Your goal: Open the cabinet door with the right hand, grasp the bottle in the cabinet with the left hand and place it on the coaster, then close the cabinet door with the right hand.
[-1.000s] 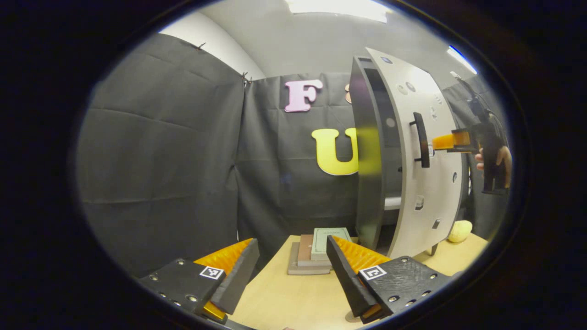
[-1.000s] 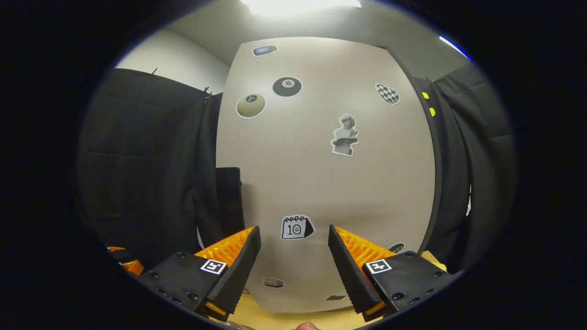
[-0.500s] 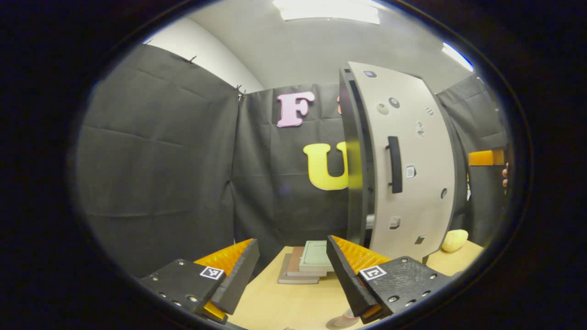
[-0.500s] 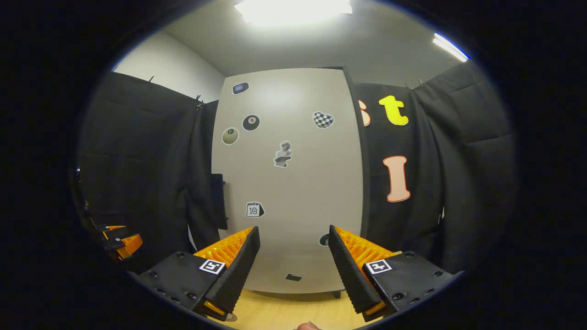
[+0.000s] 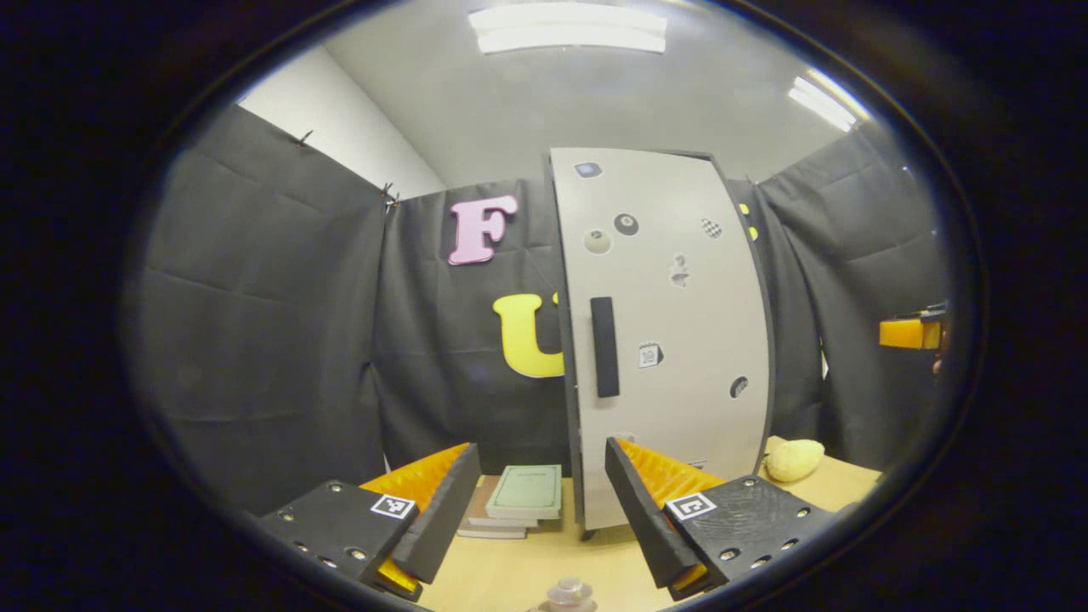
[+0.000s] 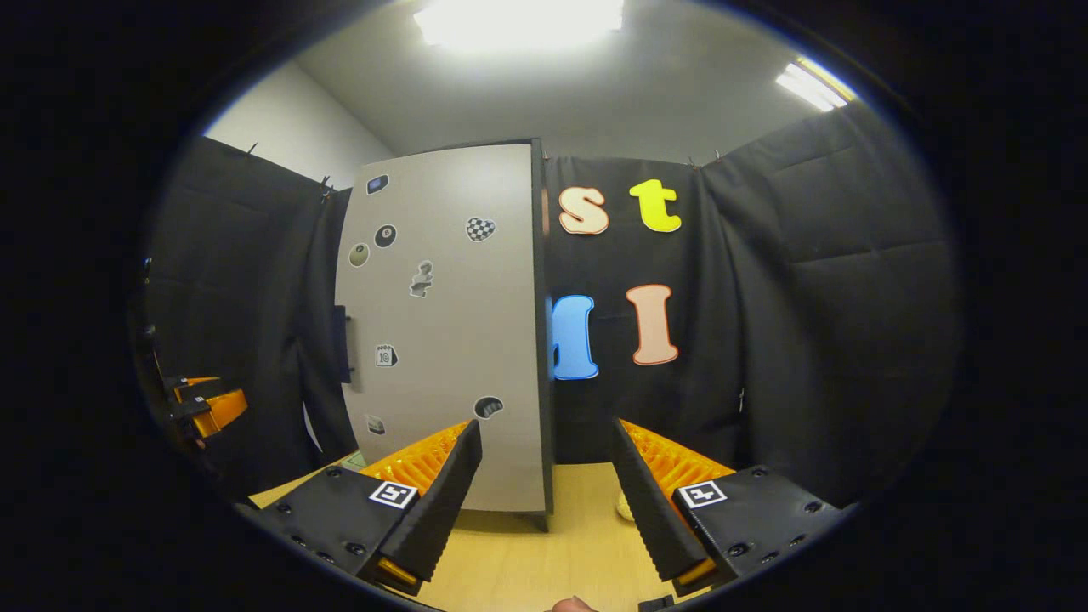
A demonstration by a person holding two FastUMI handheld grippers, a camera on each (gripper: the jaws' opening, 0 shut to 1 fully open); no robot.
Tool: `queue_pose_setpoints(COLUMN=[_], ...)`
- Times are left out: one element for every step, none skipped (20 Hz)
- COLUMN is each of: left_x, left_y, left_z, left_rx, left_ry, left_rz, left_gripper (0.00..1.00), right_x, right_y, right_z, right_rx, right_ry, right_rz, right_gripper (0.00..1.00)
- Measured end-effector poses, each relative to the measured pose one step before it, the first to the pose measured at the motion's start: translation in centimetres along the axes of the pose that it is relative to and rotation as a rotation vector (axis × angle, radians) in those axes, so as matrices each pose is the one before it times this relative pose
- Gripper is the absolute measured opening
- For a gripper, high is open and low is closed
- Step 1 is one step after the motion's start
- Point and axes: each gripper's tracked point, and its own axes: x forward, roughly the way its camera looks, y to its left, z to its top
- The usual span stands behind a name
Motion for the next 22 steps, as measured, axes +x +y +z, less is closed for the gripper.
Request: queue_pose_setpoints(left_x=[-0.372, -0.389, -0.358, -0.279, -0.268, -0.088, -0.153, -0.071, 0.091, 0.100, 0.165, 0.168, 0.222, 0.123, 0.074, 0.018, -0.094, -0.038, 0.160, 0.057, 0.015, 0.184], left_y=[-0.895, -0.885, -0.611, -0.522, -0.392, -0.431, -0.485, -0.339, -0.149, 0.067, 0.129, 0.096, 0.092, 0.216, 0.163, 0.173, 0.160, 0.142, 0.153, 0.035, -0.055, 0.100], left_z=[0.104, -0.013, -0.151, -0.035, -0.063, -0.009, -0.069, -0.039, 0.065, 0.188, 0.147, -0.020, -0.162, 0.043, 0.124, 0.102, 0.048, 0.035, 0.125, 0.110, -0.025, 0.167], left_rx=[0.00156, -0.00081, -0.00287, -0.00308, -0.00256, -0.00323, -0.00154, 0.00239, 0.00642, 0.00759, 0.00432, -0.00097, -0.00344, -0.00297, -0.00183, 0.00015, 0.00364, 0.00464, 0.00531, 0.00270, -0.00230, -0.00444], left_ry=[0.00245, 0.00222, 0.00204, 0.00405, 0.00397, 0.00412, 0.00502, 0.00597, -0.00239, -0.00605, -0.00311, 0.00147, 0.00554, 0.00272, -0.00251, -0.00414, -0.00251, -0.00148, -0.00166, -0.00279, -0.00303, -0.00575], left_rz=[-0.00265, -0.00067, 0.00200, 0.00194, 0.00016, -0.00508, -0.00921, -0.00937, -0.00720, -0.00435, -0.00473, -0.00598, -0.00346, -0.00168, -0.00123, -0.00260, -0.00350, -0.00280, -0.00369, -0.00162, -0.00273, -0.00507], left_gripper=[0.89, 0.89, 0.89, 0.89, 0.89, 0.89, 0.89, 0.89, 0.89, 0.89, 0.89, 0.89, 0.89, 0.89, 0.89, 0.91, 0.91, 0.91, 0.90, 0.90, 0.89, 0.89], right_x=[-0.588, -0.476, -0.590, -0.509, -0.416, -0.476, -0.544, -0.481, -0.441, -0.344, -0.143, -0.207, -0.286, -0.158, -0.153, -0.106, -0.110, -0.148, -0.107, -0.027, 0.052, 0.066], right_y=[-0.830, -0.780, -0.777, -0.626, -0.646, -0.741, -0.517, -0.364, -0.180, -0.208, -0.176, -0.105, 0.093, 0.318, 0.301, -0.057, 0.012, 0.360, 0.330, 0.238, 0.171, 0.173], right_z=[-0.228, -0.329, -0.229, -0.273, -0.340, -0.305, -0.260, -0.302, -0.184, -0.002, -0.063, 0.042, 0.028, 0.035, 0.076, 0.053, 0.173, 0.130, 0.100, -0.088, 0.061, 0.214], right_rx=[-0.00419, -0.00406, -0.00640, -0.00790, -0.00641, -0.00264, 0.00237, 0.00655, 0.00676, 0.00451, 0.00274, 0.00373, 0.00712, 0.00619, 0.00097, -0.00127, 0.00057, 0.00183, -0.00033, -0.00252, -0.00127, 0.00201], right_ry=[0.00033, 0.00037, 0.00015, -0.00027, 0.00017, 0.00142, 0.00308, 0.00426, 0.00013, -0.00435, -0.00567, -0.00666, -0.00448, -0.00370, -0.00576, -0.00565, -0.00486, -0.00561, -0.00412, -0.00160, -0.00169, -0.00524], right_rz=[-0.00430, -0.00262, -0.00141, -0.00303, -0.00709, -0.00944, -0.01157, -0.00948, -0.00662, -0.00926, -0.01279, -0.01321, -0.00686, 0.00325, 0.00178, -0.00649, -0.00477, 0.00191, 0.00397, -0.00115, -0.00181, -0.00185], right_gripper=[0.95, 0.95, 0.96, 0.96, 0.96, 0.96, 0.96, 0.96, 0.96, 0.96, 0.96, 0.96, 0.96, 0.96, 0.96, 0.96, 0.95, 0.95, 0.96, 0.96, 0.96, 0.95])
